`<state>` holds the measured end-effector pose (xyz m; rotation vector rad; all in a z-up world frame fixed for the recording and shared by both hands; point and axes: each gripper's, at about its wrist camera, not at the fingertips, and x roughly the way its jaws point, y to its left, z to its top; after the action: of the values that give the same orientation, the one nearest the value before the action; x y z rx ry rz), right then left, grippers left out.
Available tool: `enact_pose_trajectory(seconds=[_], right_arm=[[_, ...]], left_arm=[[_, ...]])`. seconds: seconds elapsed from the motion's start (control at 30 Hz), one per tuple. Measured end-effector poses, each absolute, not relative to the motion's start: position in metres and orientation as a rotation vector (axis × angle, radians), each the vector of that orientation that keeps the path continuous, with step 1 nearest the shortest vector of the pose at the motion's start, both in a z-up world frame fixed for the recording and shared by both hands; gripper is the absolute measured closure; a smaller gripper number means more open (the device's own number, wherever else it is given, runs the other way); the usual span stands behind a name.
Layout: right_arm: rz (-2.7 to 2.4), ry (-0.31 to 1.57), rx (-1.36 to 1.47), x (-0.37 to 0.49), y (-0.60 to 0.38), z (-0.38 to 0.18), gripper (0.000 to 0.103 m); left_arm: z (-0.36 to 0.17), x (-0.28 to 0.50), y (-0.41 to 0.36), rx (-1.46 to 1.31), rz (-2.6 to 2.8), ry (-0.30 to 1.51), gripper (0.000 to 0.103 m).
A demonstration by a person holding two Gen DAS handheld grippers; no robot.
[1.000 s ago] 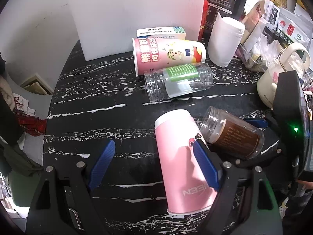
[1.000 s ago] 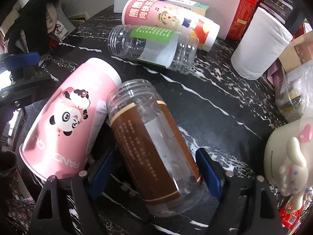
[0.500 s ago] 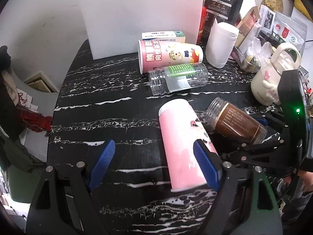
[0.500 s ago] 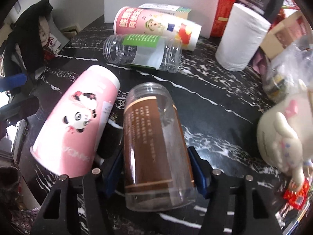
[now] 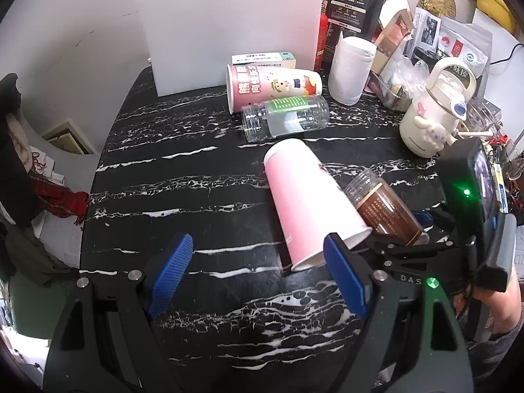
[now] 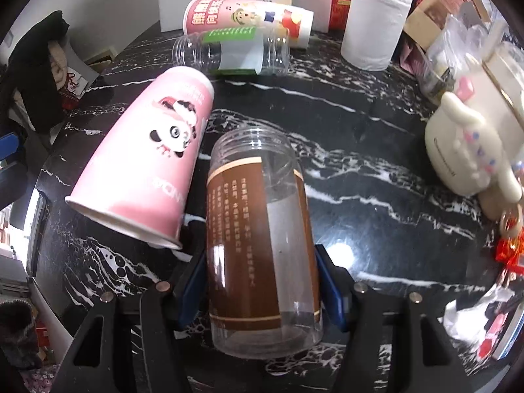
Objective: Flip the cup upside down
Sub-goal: 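Lift the jar with the right gripper toward the left gripper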
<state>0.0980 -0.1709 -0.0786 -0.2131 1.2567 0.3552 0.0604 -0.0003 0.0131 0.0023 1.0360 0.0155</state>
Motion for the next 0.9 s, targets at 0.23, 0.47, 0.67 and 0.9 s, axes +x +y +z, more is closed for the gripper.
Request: enact_pose_trajectory(seconds=[0.23,0.47,0.67,0.9], right_arm=[[0.353,1.294,-0.246,0.103,-0.162,-0.091,0.041],[0.323,1.257,-0.257,0.104,-0.163,-0.090,0.043],[0.267,1.219,-0.219,0.084,-0.176,-0.074,0.043],[0.231,1.205,-0.126,0.042,-0.189,-0.060,0.043]], left_arm=[[0.010,0.061,0.003,-0.004,0.019,1.047,0.022],[0.008,0.061,0.004,-0.001,0.019,1.049,0.022],[0.008,0.052,0.004,-0.012,0.014,1.043,0.022],[0.008,0.027,0.008,-0.018,0.011,1.039,0.022]])
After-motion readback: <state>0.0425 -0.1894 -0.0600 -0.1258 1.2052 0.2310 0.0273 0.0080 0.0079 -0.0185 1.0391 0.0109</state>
